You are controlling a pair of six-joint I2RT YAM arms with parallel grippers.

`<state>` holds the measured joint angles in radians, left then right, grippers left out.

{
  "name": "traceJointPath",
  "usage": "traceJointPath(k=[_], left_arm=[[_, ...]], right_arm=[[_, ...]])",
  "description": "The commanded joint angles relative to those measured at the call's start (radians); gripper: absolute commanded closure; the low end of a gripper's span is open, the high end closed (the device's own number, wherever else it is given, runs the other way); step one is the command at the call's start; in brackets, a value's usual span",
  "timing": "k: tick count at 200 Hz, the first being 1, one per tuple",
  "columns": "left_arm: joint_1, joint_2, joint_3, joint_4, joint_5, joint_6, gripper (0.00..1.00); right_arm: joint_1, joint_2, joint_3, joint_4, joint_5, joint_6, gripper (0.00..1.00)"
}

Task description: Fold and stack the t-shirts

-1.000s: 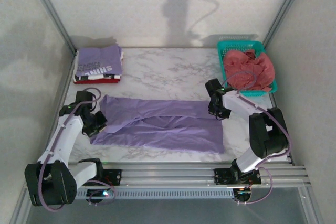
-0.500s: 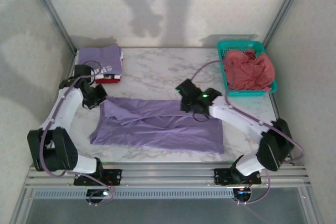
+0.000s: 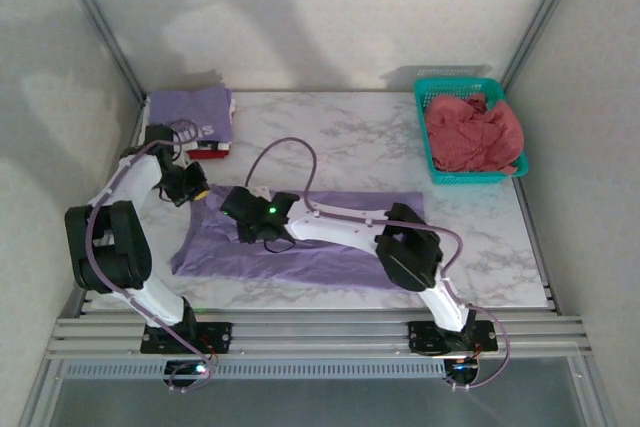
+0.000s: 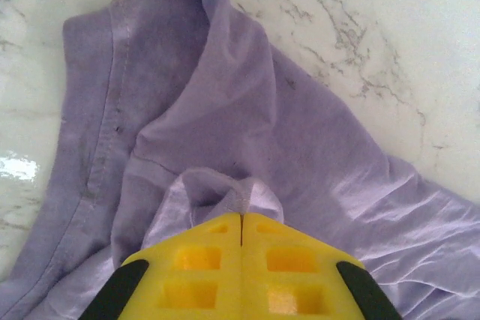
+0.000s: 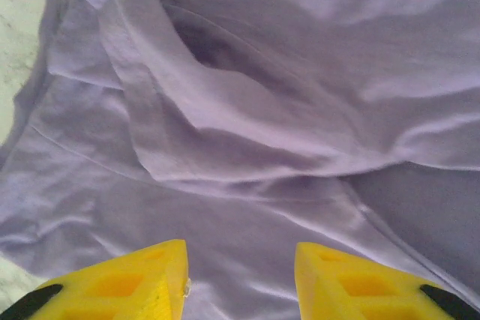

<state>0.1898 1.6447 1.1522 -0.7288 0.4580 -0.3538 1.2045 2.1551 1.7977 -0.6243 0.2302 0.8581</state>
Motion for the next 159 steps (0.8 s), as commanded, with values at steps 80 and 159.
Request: traceJointPath(k=[80, 159], left_arm=[[0.069, 0.036, -0.034, 0.059, 0.098, 0.078, 1.00], [0.068, 0.046, -0.042, 0.073, 0.116, 0.083, 1.00]], right_arm=[[0.004, 0.221, 0.224, -0.072, 0.008, 0.151, 0.64], [0.001, 0.243, 0.233, -0.010, -0.041, 0.152, 0.65]])
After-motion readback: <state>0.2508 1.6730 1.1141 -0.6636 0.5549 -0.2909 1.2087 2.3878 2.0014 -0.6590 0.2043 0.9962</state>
